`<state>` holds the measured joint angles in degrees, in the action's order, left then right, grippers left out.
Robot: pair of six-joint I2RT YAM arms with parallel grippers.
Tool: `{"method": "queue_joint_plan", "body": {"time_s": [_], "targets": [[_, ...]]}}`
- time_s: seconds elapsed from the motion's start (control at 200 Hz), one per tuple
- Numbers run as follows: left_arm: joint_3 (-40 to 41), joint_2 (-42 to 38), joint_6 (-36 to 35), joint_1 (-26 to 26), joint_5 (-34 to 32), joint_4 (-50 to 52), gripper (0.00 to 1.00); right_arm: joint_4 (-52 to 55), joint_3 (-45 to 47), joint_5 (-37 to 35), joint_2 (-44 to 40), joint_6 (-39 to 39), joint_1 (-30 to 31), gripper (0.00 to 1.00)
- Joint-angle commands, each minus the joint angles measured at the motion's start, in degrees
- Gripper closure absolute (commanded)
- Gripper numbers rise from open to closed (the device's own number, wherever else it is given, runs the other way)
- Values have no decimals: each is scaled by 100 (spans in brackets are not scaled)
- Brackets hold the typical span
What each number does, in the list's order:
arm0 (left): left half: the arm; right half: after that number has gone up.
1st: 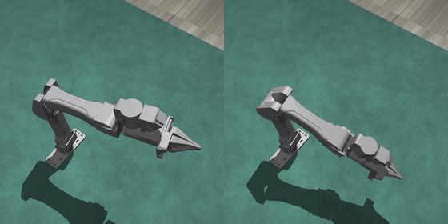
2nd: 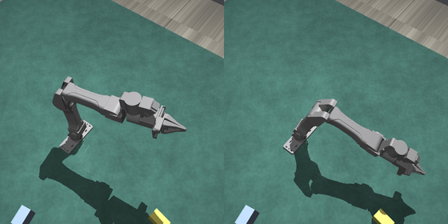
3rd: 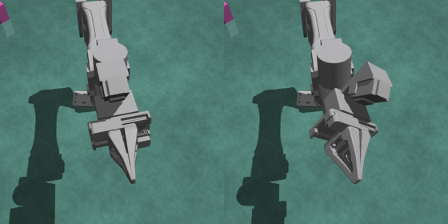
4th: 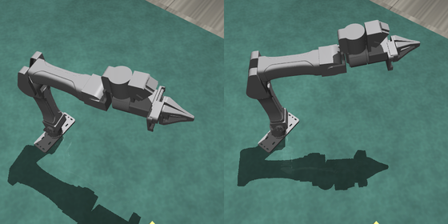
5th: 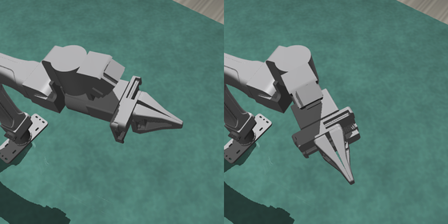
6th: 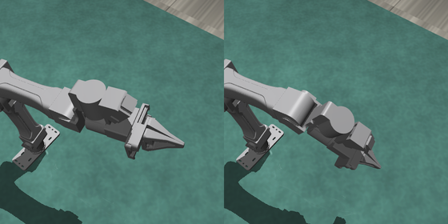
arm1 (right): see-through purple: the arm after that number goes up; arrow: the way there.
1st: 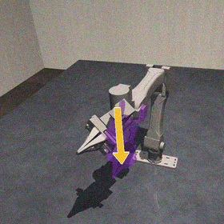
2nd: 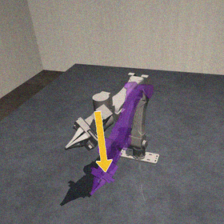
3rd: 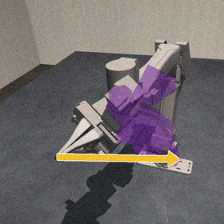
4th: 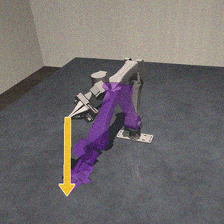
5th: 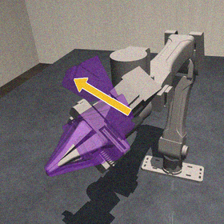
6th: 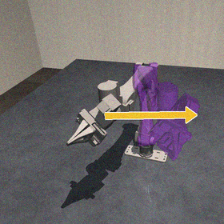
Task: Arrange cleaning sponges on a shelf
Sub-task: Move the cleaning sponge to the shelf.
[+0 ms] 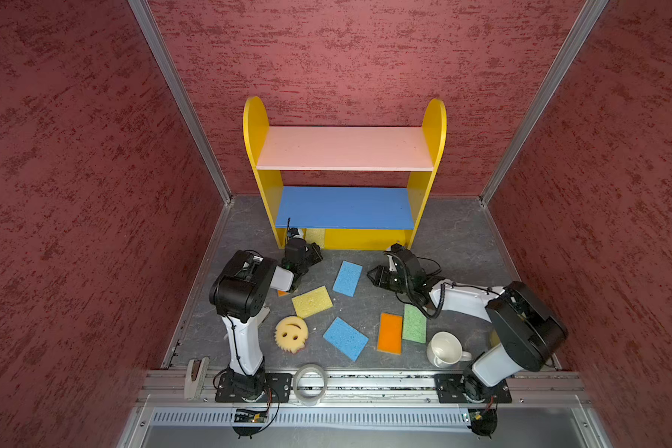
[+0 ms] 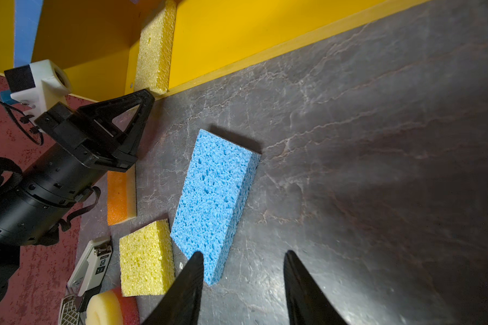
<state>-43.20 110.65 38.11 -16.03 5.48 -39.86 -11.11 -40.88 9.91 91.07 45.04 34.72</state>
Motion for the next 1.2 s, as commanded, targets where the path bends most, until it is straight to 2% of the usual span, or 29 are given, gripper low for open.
{"method": "queue_joint_plan", "body": {"time_s": [0.0,0.531,0.822,1.042,1.197], "targets": [[-182,116,-80,39,16,-126,100,-14,-33,-59,-154,63,26,52],[-198,328,681,48,-98,-546,98,-93,54,-52,-140,128,22,52],[-130,319,747,65,57,-654,98,-137,97,-42,-141,131,26,52],[361,-336,746,-110,84,-593,98,-318,205,21,-212,171,31,52],[649,-1196,551,-431,1,101,97,-444,469,-2,-494,232,30,52]]}}
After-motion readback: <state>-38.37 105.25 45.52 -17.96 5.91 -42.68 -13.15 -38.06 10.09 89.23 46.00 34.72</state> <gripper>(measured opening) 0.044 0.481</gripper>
